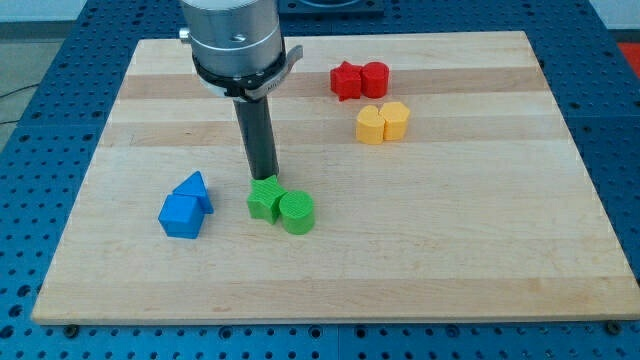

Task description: Move the green circle to the right center

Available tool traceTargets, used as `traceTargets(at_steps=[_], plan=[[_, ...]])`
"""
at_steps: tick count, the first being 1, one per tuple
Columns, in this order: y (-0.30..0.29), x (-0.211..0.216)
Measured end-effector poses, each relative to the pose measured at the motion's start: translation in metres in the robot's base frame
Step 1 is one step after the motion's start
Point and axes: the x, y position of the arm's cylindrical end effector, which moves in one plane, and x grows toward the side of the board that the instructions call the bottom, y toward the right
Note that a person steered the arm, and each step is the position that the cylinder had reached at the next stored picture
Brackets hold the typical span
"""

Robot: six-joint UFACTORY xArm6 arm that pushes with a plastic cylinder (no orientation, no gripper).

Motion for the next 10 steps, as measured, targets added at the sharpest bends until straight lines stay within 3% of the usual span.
traceTargets(at_steps=[6,8,10], plan=[[0.02,-0.003],[-0.001,-0.017],[-0.03,-0.004]])
